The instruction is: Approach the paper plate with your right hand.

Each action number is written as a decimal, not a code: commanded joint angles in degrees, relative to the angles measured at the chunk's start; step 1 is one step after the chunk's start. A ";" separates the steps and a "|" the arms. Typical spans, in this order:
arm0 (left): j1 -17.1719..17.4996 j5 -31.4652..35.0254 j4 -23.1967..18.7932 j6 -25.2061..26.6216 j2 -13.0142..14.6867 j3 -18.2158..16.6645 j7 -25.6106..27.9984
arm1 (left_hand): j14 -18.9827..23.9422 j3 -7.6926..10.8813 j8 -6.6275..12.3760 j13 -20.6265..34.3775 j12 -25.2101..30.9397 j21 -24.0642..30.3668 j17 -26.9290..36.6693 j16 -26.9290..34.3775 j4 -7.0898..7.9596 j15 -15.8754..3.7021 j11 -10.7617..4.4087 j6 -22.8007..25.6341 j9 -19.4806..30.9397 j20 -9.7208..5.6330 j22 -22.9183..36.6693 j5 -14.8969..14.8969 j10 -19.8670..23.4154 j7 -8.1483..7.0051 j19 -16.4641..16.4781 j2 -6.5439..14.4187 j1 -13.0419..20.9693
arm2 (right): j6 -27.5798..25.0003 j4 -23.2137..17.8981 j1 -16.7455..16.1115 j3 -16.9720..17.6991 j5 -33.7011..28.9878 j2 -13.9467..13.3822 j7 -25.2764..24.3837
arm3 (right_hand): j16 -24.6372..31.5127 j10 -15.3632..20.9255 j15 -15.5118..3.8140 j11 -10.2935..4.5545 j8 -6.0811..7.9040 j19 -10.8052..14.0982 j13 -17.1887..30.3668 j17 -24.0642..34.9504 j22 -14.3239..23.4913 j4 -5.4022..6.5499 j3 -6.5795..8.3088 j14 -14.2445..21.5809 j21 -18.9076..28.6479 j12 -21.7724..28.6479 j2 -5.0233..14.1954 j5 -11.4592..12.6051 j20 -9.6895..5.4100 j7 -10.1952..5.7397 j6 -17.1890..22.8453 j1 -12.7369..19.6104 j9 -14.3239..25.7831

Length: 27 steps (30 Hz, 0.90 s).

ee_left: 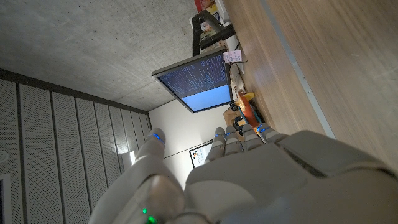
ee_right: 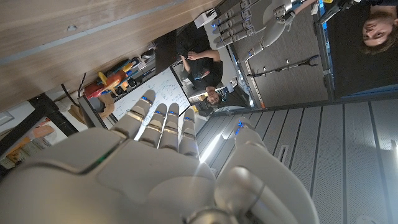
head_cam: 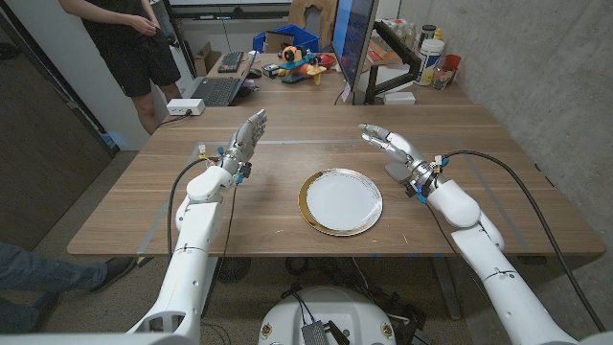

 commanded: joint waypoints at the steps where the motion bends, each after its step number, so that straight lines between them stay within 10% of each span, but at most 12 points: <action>1: 0.02 0.23 0.02 0.08 -0.24 0.32 0.28 | -0.36 0.19 0.13 0.13 0.22 -0.07 0.14 0.11 -0.28 -0.01 0.15 0.25 0.27 -0.16 0.21 -0.20 -0.07 0.23 0.12 0.52 0.16 | 0.80 0.34 -0.21 0.01 -0.09 -0.12 0.05 | 0.18 0.69 -0.14 -0.05 0.17 0.51 0.23 -0.04 0.18 -0.40 0.30 0.47 0.23 0.04 -0.27 0.47 -0.16 0.04 0.71 0.52 0.33; 27: -0.87 0.44 0.48 0.21 0.17 0.64 -0.23 | -0.38 0.09 0.15 0.13 0.22 -0.36 0.14 0.11 -0.37 -0.08 0.19 0.34 0.27 -0.07 0.22 -0.20 -0.14 0.25 0.17 0.61 0.11 | 2.50 -0.07 -0.79 -0.06 -3.56 0.00 -1.77 | 0.23 1.03 -0.27 -0.17 0.17 0.70 0.24 -0.03 0.18 -0.49 0.33 0.94 0.19 0.03 -0.27 0.74 -0.18 -0.09 1.04 0.49 0.34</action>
